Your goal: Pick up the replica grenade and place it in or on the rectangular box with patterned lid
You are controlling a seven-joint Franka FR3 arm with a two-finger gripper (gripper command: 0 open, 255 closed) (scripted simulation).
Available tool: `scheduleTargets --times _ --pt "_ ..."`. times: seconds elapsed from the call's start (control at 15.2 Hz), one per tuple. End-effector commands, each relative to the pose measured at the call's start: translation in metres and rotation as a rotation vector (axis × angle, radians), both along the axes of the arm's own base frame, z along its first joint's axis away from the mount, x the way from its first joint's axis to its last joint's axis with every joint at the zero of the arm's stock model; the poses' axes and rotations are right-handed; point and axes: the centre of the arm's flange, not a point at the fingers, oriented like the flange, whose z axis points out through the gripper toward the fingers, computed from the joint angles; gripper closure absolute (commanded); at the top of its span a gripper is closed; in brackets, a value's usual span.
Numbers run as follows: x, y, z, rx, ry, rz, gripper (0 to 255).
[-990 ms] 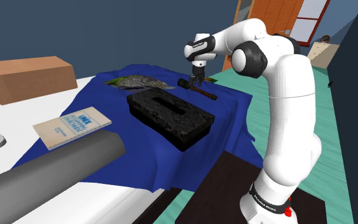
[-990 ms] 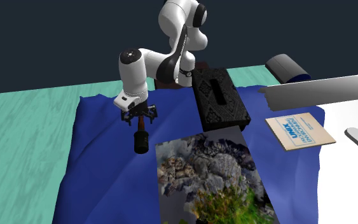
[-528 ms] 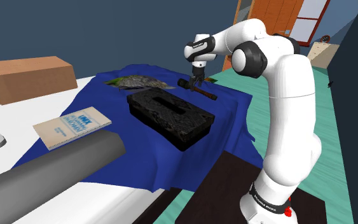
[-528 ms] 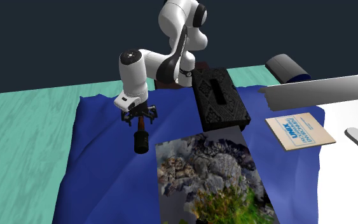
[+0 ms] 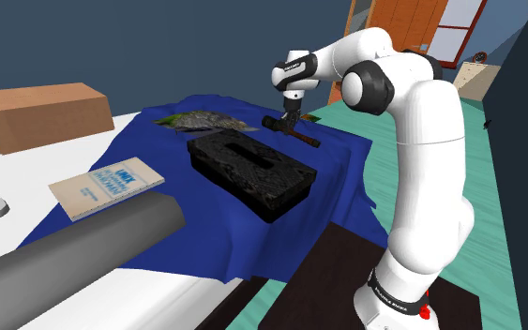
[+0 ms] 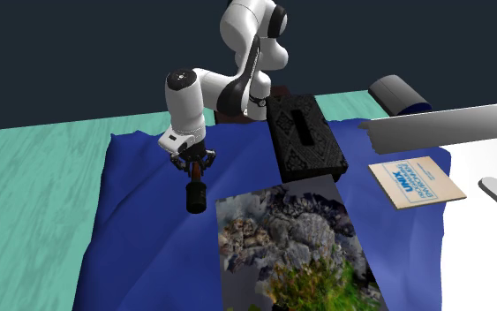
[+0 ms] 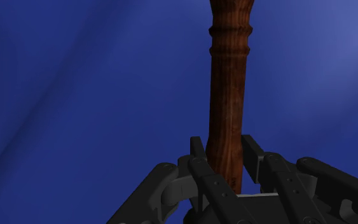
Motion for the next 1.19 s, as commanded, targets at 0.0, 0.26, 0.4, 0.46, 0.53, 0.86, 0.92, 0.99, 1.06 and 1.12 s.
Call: scheduleTargets --times 0.0,0.26,0.4,0.46,0.53,0.86,0.92,0.99,1.06,1.12 --pt "0.000 0.000 0.000 0.000 0.000 0.000 255" --pt "0.000 0.000 0.016 0.000 -0.001 0.000 255" --pt "0.000 0.000 0.027 0.000 -0.001 0.000 255" --pt "0.000 0.000 0.032 0.000 -0.001 0.000 255" --pt "0.000 0.000 0.037 0.000 -0.001 0.000 255" --pt "0.000 0.000 0.064 0.000 -0.001 0.000 255" --pt "0.000 0.000 0.069 0.000 -0.001 0.000 255" --pt "0.000 0.000 0.074 0.000 -0.001 0.000 255" --pt "0.000 0.000 0.079 0.000 -0.001 0.000 255" --pt "0.000 0.000 0.085 0.000 -0.001 0.000 255"
